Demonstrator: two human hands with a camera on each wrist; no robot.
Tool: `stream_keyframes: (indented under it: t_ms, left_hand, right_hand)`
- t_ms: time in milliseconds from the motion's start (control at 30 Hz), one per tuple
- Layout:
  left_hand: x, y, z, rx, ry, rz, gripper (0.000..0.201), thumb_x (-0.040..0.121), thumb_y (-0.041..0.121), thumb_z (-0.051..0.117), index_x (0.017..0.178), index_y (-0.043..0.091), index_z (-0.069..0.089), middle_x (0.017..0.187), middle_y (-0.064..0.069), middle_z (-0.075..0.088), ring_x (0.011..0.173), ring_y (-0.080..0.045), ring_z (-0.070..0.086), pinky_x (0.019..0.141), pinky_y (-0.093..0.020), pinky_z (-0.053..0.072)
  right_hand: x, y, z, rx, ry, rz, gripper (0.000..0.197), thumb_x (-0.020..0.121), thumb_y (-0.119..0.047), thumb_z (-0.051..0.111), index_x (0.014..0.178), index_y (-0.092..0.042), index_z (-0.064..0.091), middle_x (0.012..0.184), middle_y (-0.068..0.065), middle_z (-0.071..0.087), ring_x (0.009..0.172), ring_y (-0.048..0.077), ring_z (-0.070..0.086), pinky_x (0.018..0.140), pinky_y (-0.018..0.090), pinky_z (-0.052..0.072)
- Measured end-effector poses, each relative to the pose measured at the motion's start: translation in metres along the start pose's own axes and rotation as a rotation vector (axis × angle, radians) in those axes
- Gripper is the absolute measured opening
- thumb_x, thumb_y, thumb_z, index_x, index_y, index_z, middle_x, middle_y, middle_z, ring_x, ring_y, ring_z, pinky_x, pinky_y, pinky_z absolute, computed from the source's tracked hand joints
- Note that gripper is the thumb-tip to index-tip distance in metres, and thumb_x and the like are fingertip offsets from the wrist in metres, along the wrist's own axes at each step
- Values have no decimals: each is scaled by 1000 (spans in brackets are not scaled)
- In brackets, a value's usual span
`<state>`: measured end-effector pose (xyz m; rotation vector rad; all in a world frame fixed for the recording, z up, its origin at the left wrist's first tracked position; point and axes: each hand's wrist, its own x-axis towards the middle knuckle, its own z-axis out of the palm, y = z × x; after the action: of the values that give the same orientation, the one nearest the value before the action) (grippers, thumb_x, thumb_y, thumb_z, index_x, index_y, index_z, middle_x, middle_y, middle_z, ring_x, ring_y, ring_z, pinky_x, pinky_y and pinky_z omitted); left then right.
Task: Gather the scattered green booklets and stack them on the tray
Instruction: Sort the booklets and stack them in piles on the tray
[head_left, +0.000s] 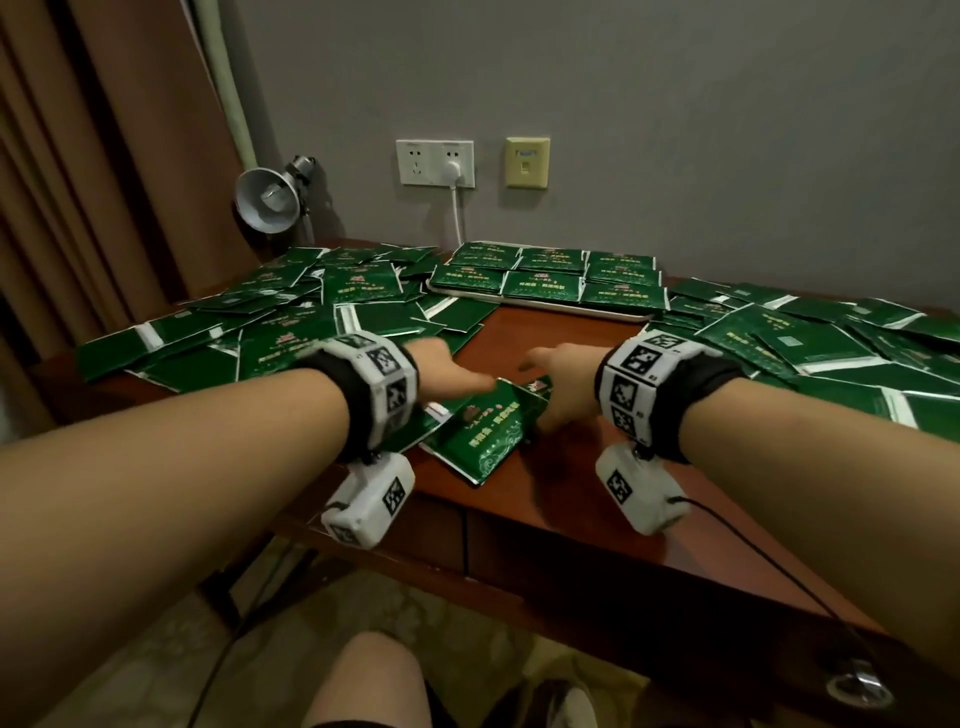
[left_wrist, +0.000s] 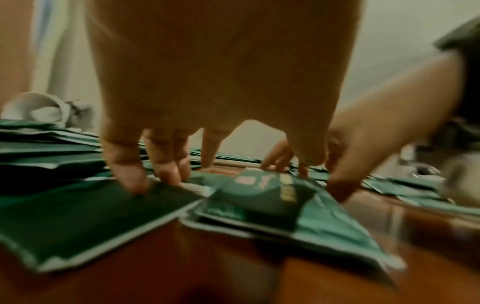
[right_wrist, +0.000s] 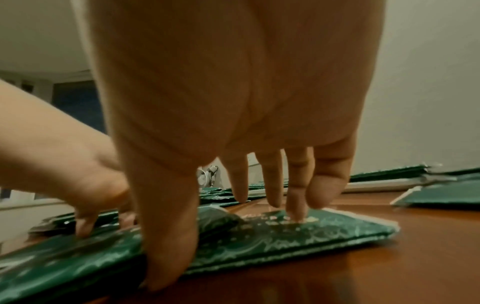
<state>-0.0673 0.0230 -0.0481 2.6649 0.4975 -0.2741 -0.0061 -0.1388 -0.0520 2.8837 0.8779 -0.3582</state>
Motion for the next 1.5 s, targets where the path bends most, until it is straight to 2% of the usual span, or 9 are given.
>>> stream_keyframes:
  t_ms: [67, 133, 233, 333, 600, 700, 933, 1100, 1500]
  left_hand:
    - [-8, 5, 14, 304, -44, 12, 106, 70, 85, 50, 144, 10, 36, 143, -16, 42, 121, -29, 51, 95, -39, 47]
    - [-10, 9, 30, 429, 3, 27, 115, 58, 91, 52, 144, 16, 34, 147, -15, 33, 134, -33, 35, 108, -47, 36]
    - [-10, 17, 40, 401, 37, 72, 91, 59, 81, 66, 124, 20, 49, 134, -12, 39, 125, -32, 38, 104, -42, 38]
    - [-8, 24, 38, 308, -11, 115, 66, 68, 64, 72, 111, 20, 49, 125, -10, 45, 101, -25, 45, 82, -31, 41]
    - [2, 20, 38, 316, 81, 243, 65, 64, 40, 71, 114, 21, 36, 105, -6, 47, 91, -28, 56, 77, -39, 51]
    - [8, 21, 28, 319, 145, 280, 70, 65, 40, 69, 122, 19, 33, 99, -3, 55, 92, -26, 55, 80, -42, 51]
    - [35, 44, -2, 404, 236, 383, 85, 61, 49, 80, 129, 23, 37, 119, 2, 53, 114, -25, 48, 94, -46, 42]
    - [72, 74, -28, 490, 210, 424, 99, 57, 50, 83, 138, 26, 32, 130, -1, 51, 121, -29, 43, 102, -50, 34]
    - [233, 145, -80, 505, 230, 476, 84, 67, 42, 85, 133, 16, 40, 132, -7, 54, 121, -31, 46, 94, -44, 39]
  right_hand:
    - [3, -1, 0, -67, -8, -11, 87, 76, -41, 77, 147, -20, 32, 138, 7, 48, 118, 25, 54, 81, 30, 46]
    - [6, -1, -1, -116, -27, -5, 90, 73, -43, 79, 147, -19, 33, 138, 8, 47, 120, 26, 53, 84, 30, 45]
    - [8, 5, -2, -180, -65, -22, 83, 73, -49, 76, 141, -20, 40, 133, 8, 51, 117, 27, 53, 92, 34, 48]
    - [5, 12, 1, -288, -31, 27, 83, 67, -69, 67, 136, -30, 44, 124, 8, 46, 113, 30, 48, 94, 40, 45]
    - [-2, 19, 7, -28, 9, 39, 77, 67, -57, 78, 110, -12, 33, 96, 6, 61, 87, 25, 62, 70, 35, 49]
    - [-6, 22, 10, -19, 9, 37, 85, 62, -61, 79, 112, -13, 30, 96, 5, 61, 87, 25, 62, 74, 37, 52]
    - [3, 59, -5, -21, 148, 82, 73, 72, -43, 76, 118, -10, 29, 95, 7, 61, 79, 25, 62, 70, 39, 57]
    - [19, 110, -22, -109, 254, 189, 81, 67, -49, 79, 124, -12, 34, 116, 11, 59, 107, 32, 53, 82, 40, 49]
    - [147, 211, -90, 12, 266, 343, 85, 66, -56, 80, 122, -11, 34, 116, 13, 59, 108, 36, 51, 90, 50, 47]
